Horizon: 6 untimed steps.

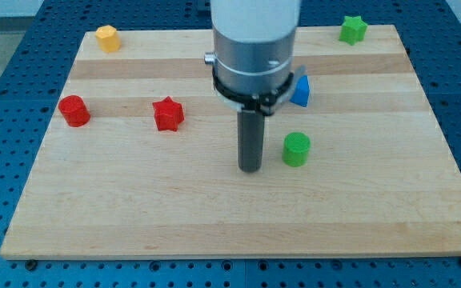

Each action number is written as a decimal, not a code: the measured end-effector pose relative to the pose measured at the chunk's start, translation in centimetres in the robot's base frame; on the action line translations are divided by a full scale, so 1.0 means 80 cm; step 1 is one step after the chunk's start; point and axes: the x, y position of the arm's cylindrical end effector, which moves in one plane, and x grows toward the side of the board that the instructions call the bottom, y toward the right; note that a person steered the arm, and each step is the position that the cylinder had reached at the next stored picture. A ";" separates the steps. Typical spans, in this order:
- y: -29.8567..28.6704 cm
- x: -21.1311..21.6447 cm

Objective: Push the green circle towards the bottom right side of the board

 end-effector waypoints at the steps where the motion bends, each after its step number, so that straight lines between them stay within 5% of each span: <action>1: 0.027 -0.025; 5: 0.154 0.045; 6: 0.133 0.023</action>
